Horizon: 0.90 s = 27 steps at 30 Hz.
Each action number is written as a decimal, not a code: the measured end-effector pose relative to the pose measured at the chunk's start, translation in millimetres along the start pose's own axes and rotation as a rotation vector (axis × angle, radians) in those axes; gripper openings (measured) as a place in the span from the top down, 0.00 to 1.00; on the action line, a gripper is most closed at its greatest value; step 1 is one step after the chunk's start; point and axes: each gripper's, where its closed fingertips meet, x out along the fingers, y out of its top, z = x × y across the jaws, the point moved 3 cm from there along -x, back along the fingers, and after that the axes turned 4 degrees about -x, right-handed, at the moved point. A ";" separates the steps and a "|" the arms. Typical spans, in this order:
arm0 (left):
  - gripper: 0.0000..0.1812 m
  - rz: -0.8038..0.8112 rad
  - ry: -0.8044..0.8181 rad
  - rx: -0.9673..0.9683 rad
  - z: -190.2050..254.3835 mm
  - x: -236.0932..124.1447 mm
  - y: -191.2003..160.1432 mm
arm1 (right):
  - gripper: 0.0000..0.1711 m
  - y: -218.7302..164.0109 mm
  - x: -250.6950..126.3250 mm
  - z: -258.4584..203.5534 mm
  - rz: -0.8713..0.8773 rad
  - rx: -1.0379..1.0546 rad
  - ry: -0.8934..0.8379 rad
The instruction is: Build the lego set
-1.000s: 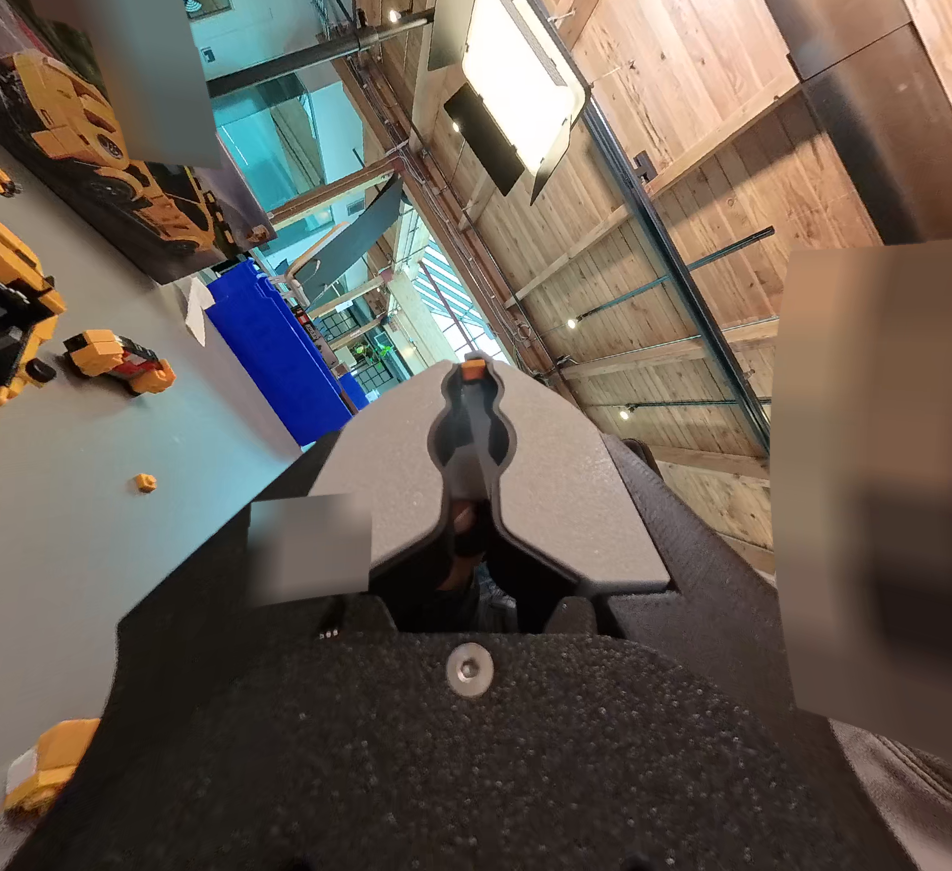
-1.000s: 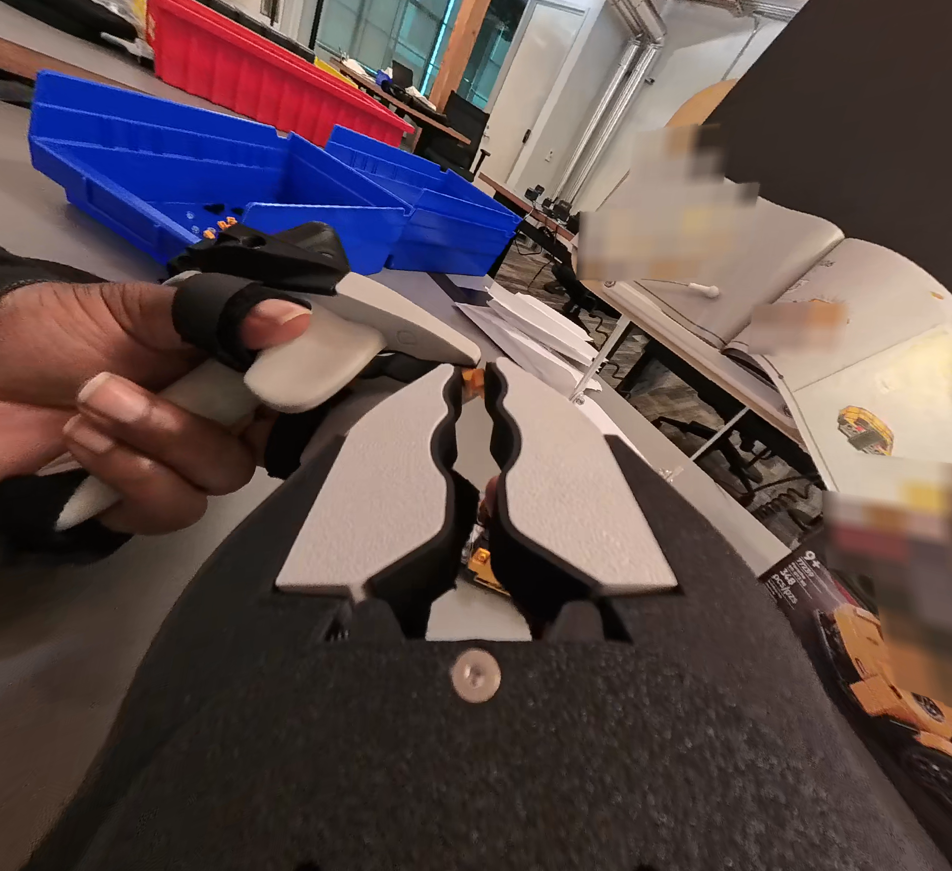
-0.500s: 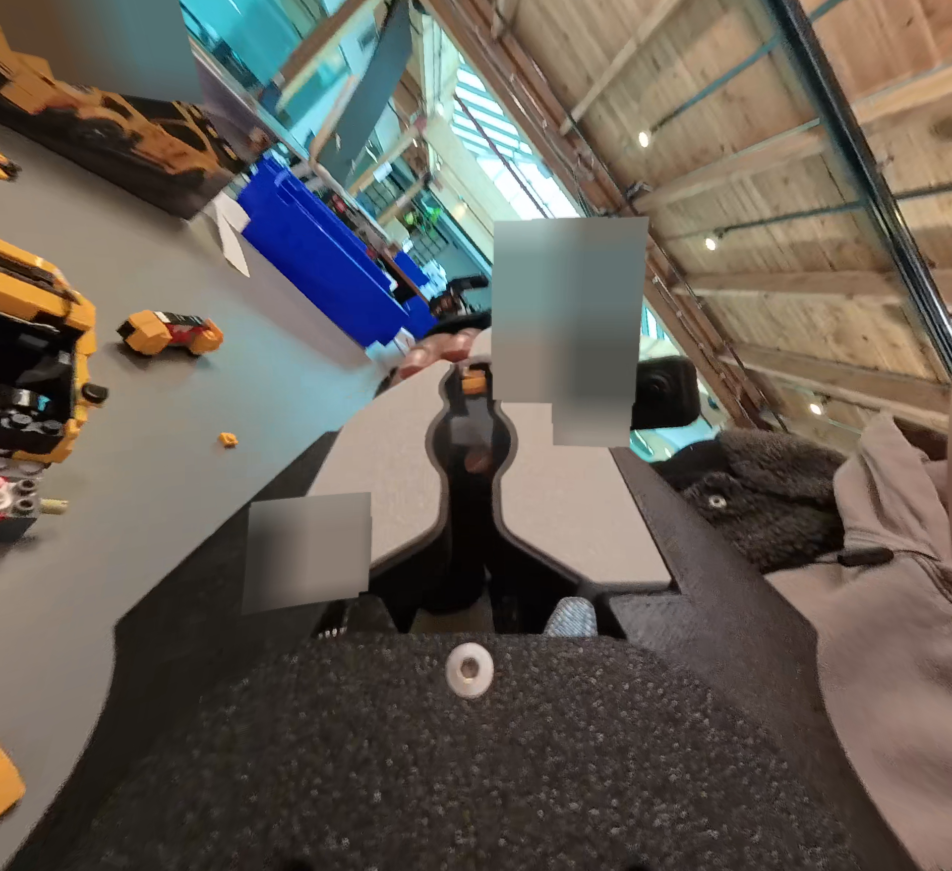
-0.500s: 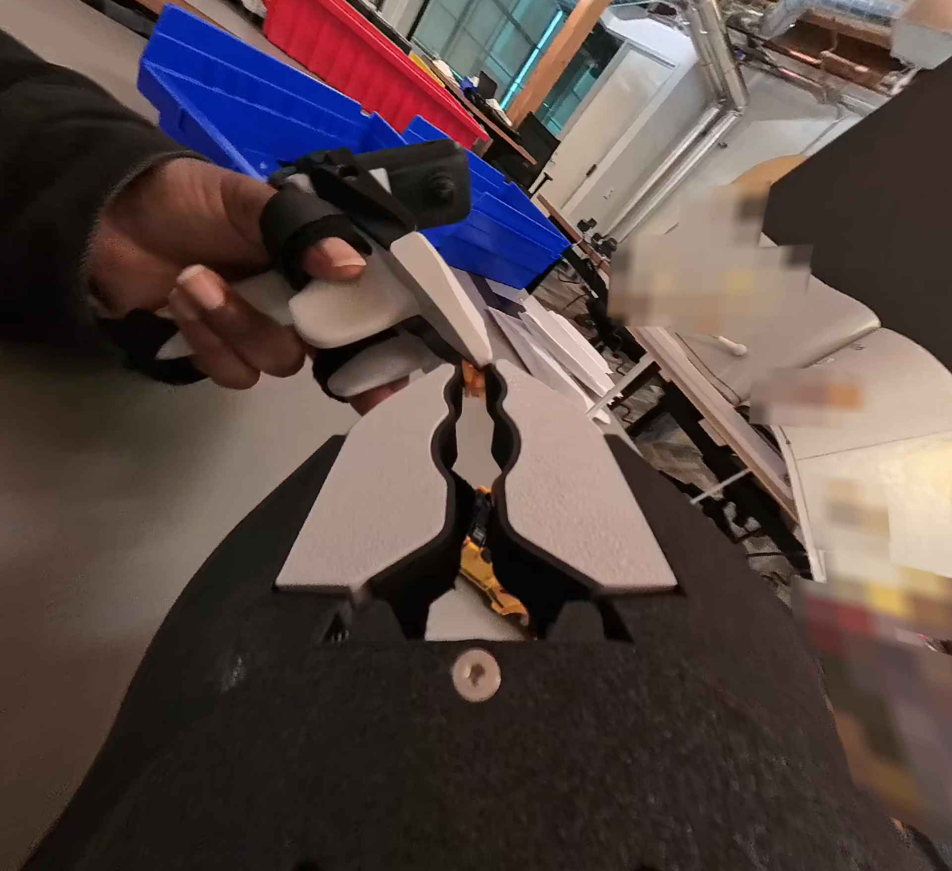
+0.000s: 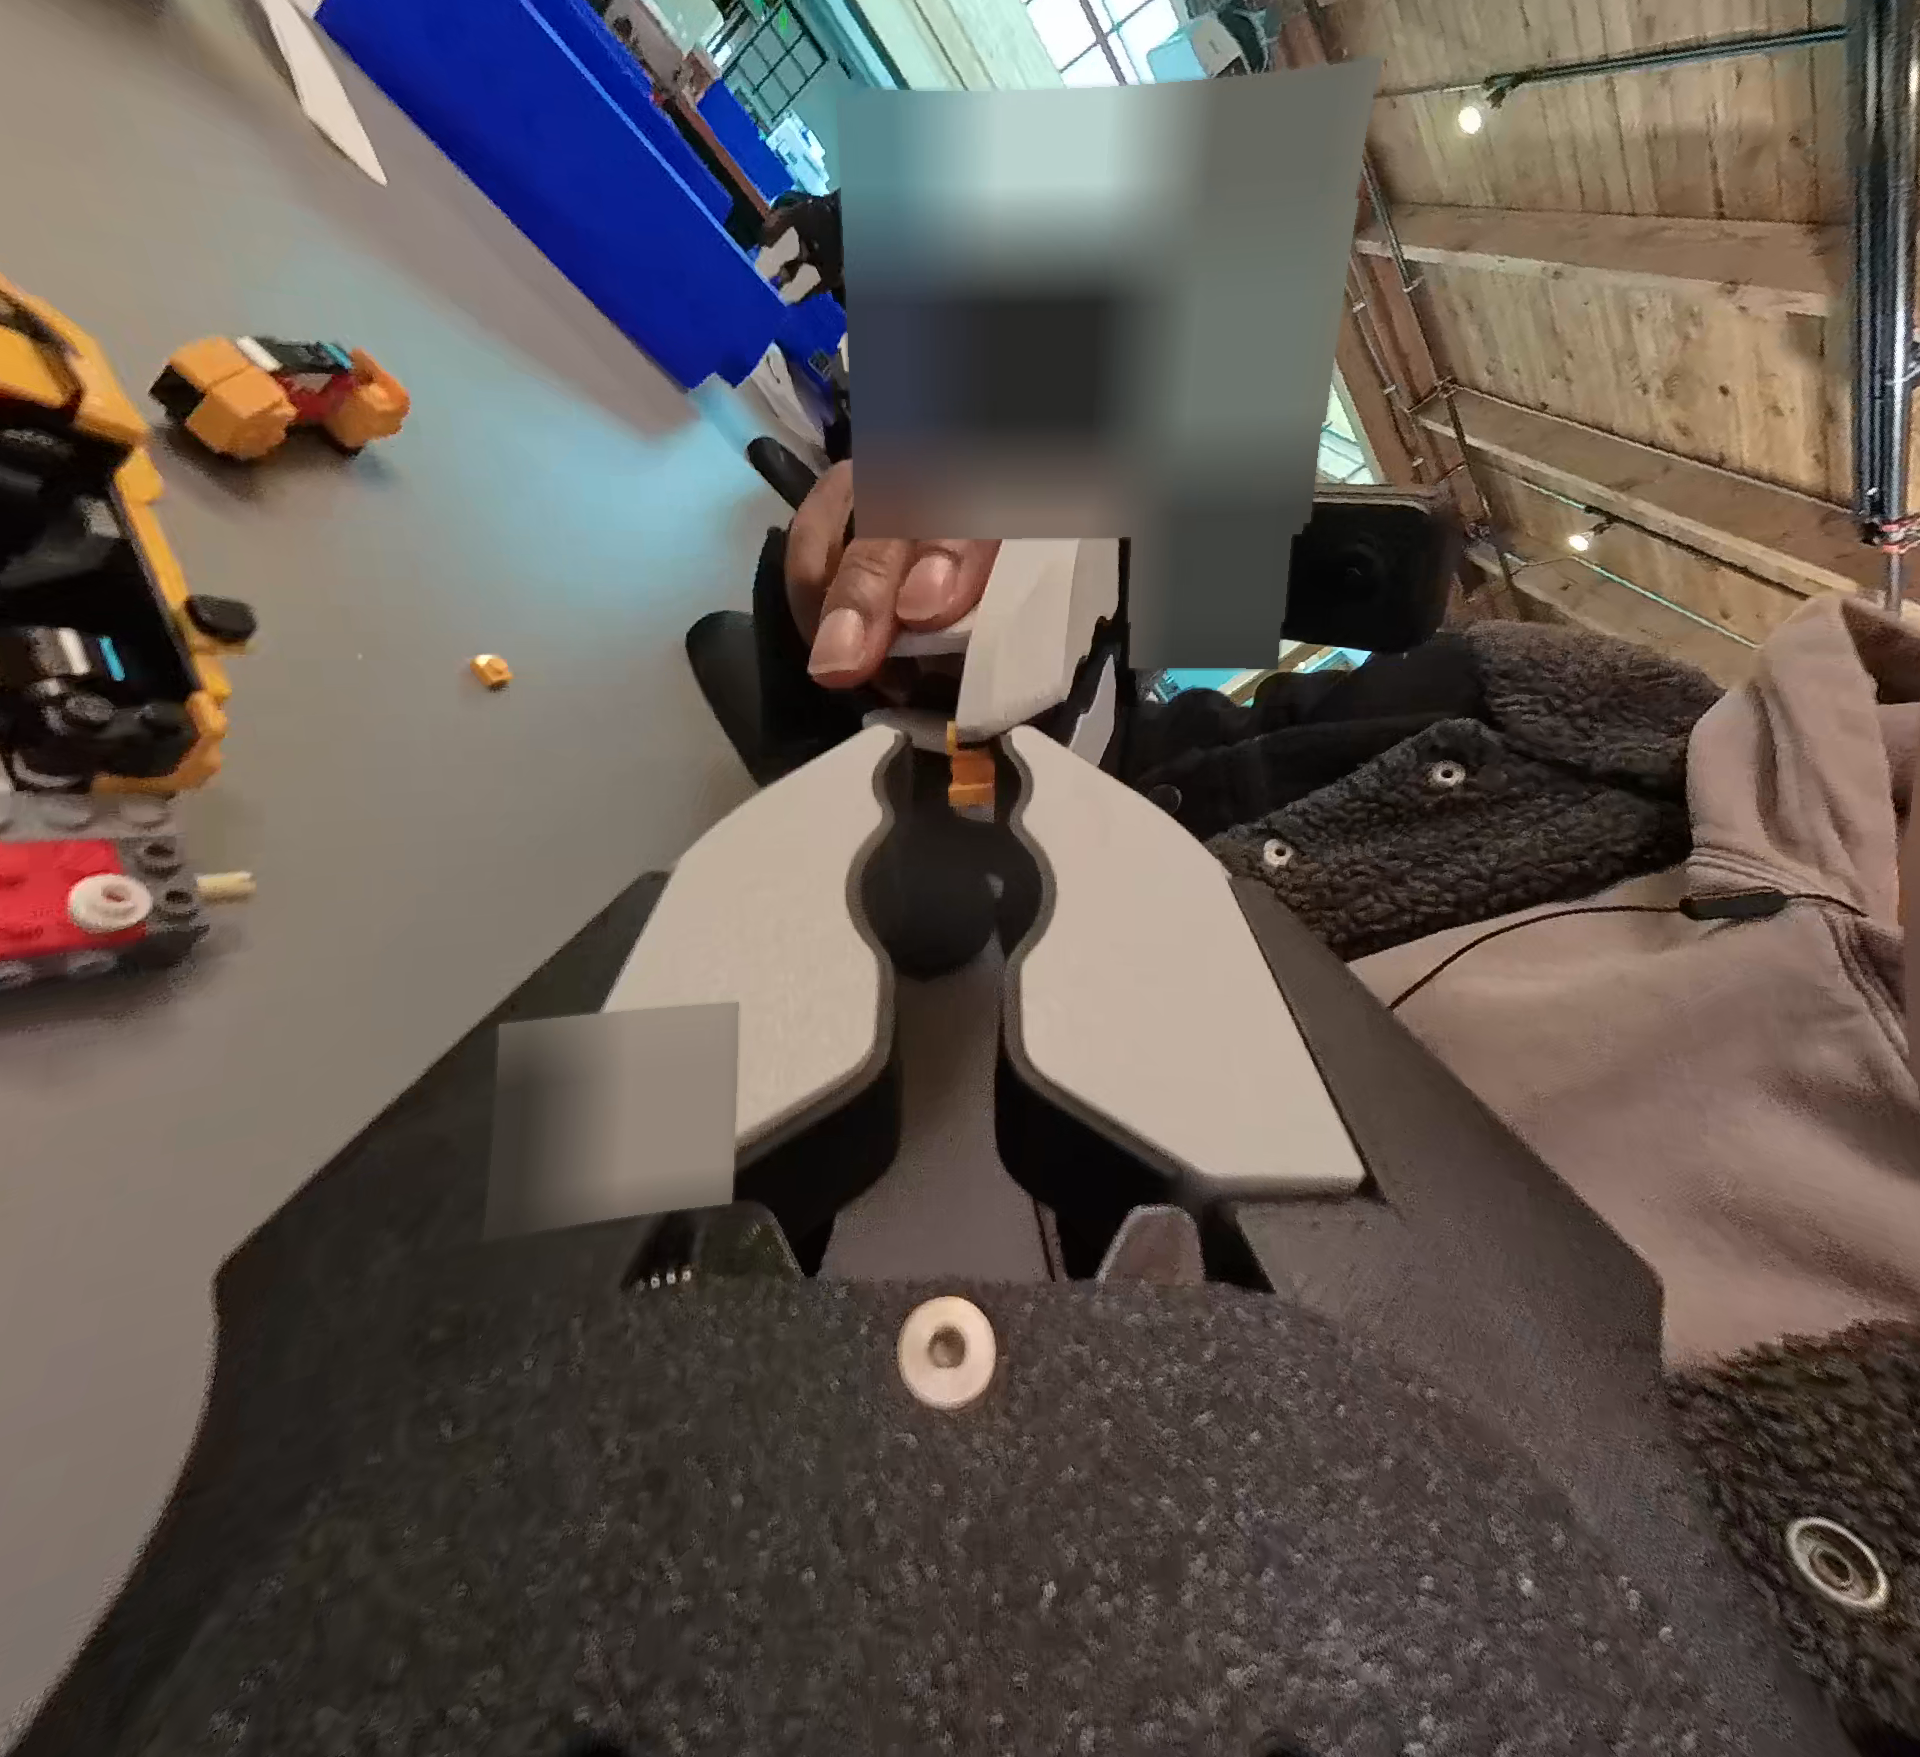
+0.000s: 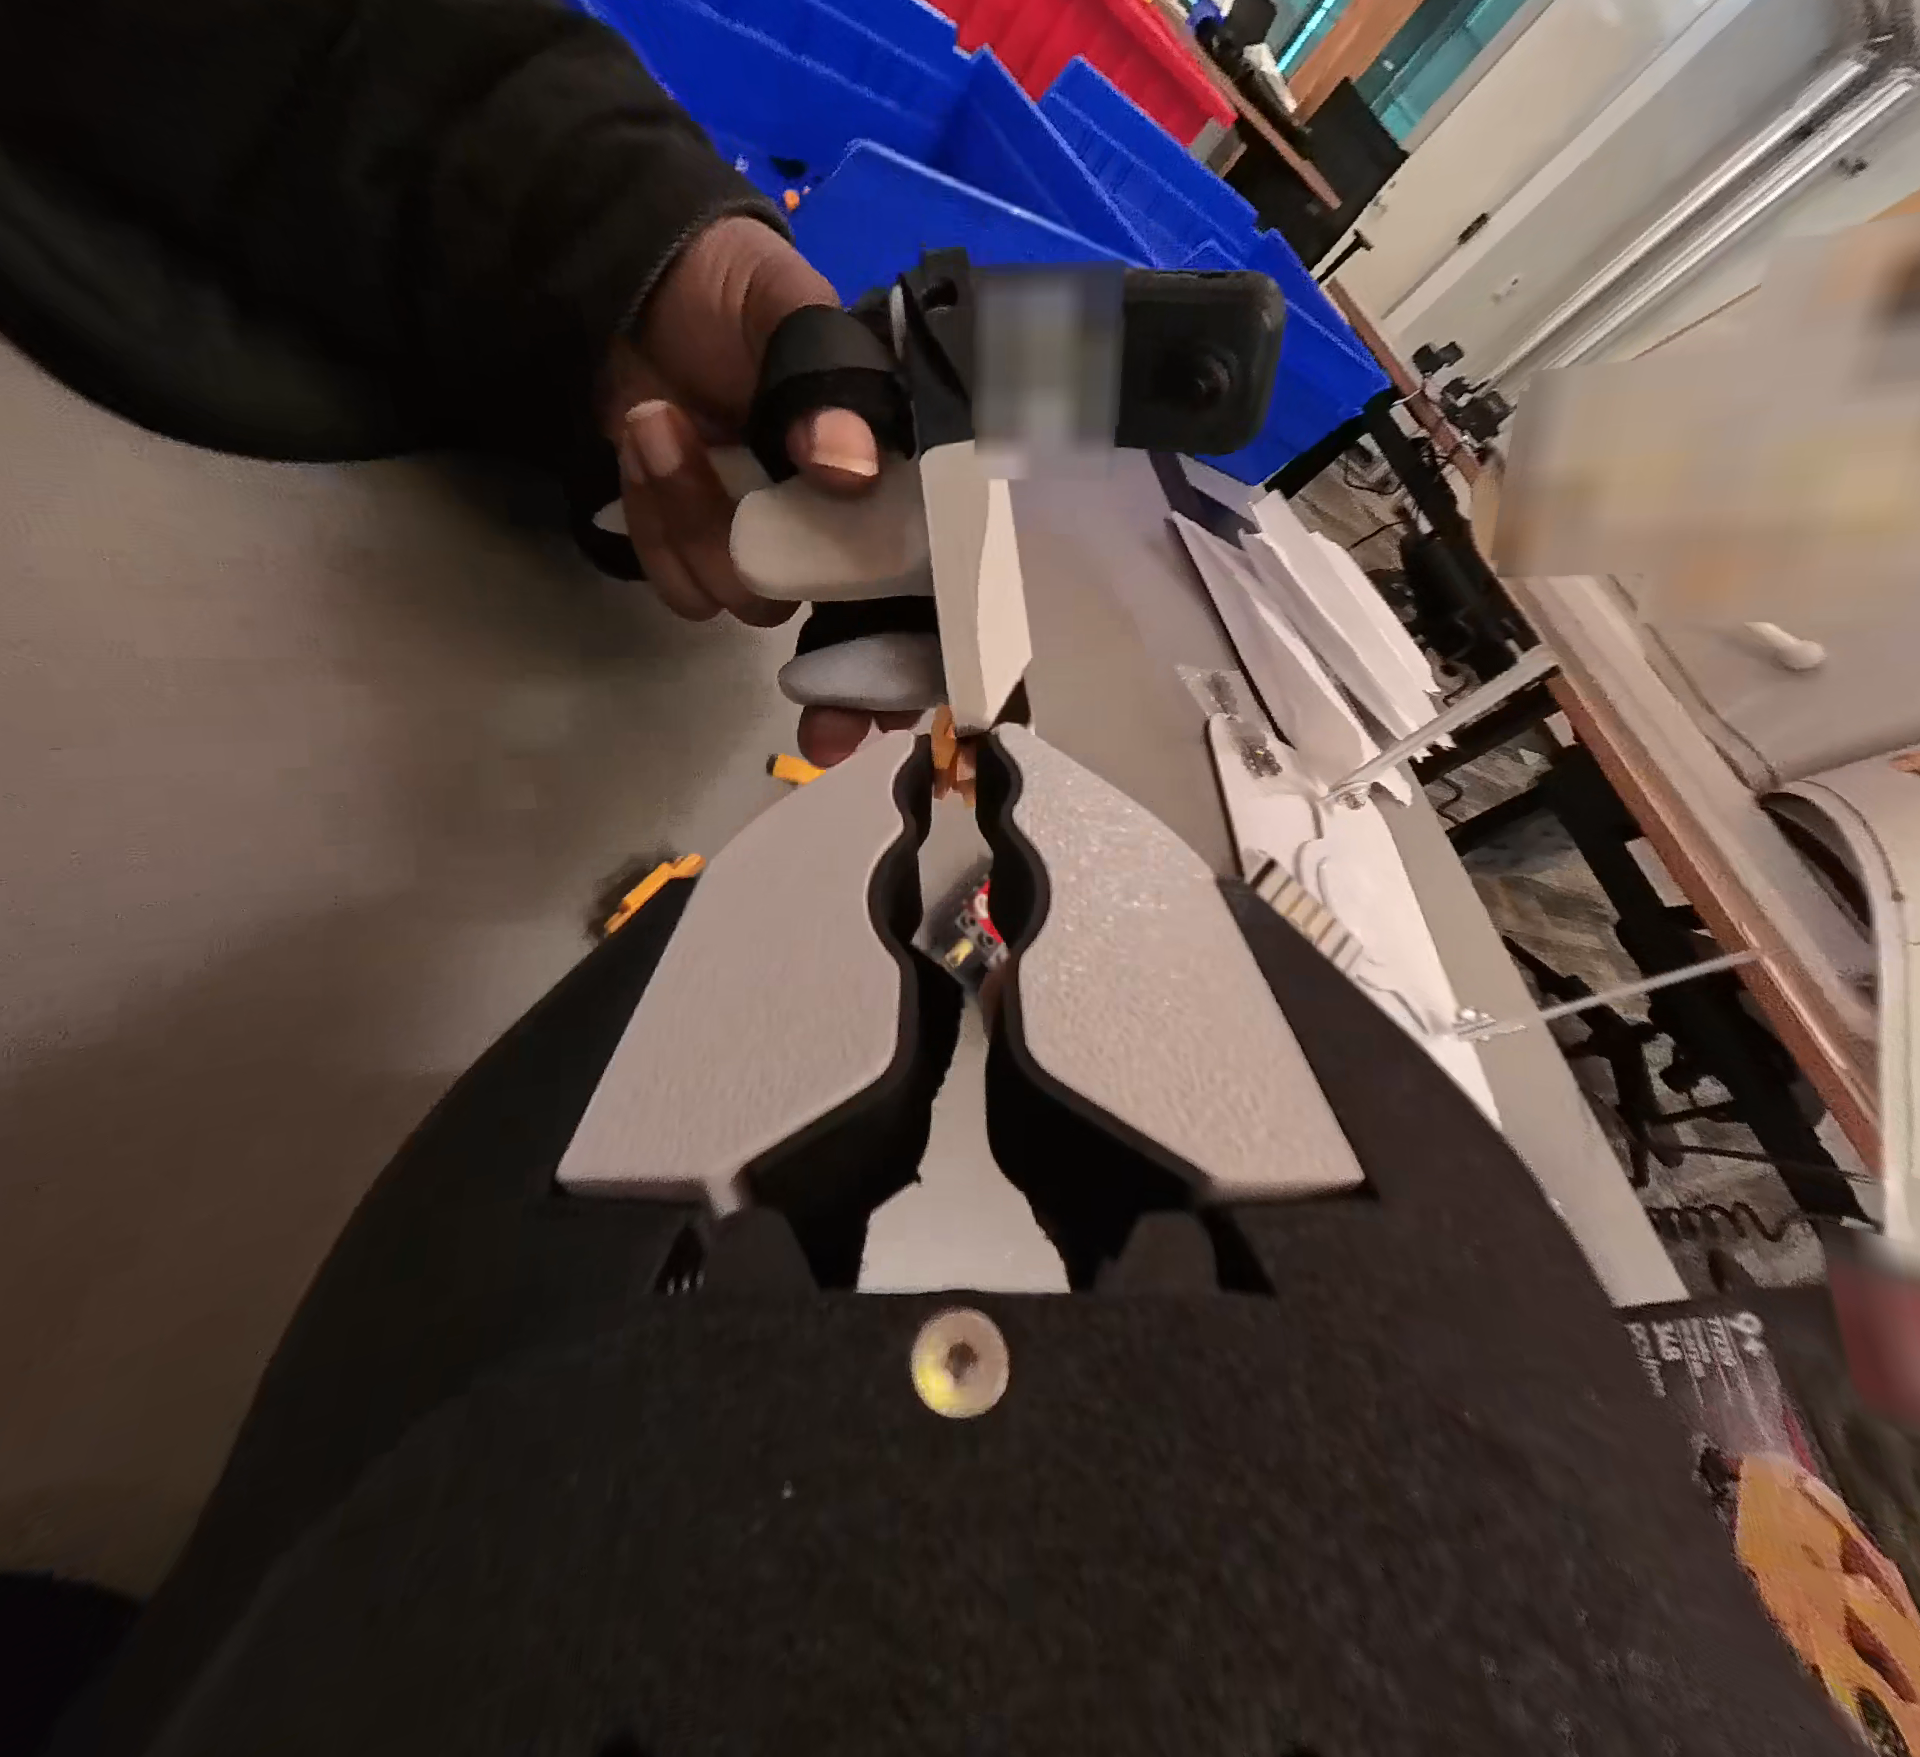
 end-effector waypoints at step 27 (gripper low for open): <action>0.94 -0.100 -0.135 -0.038 12.8 0.0 -15.8 | 0.95 14.1 -4.8 -15.0 0.096 0.111 0.112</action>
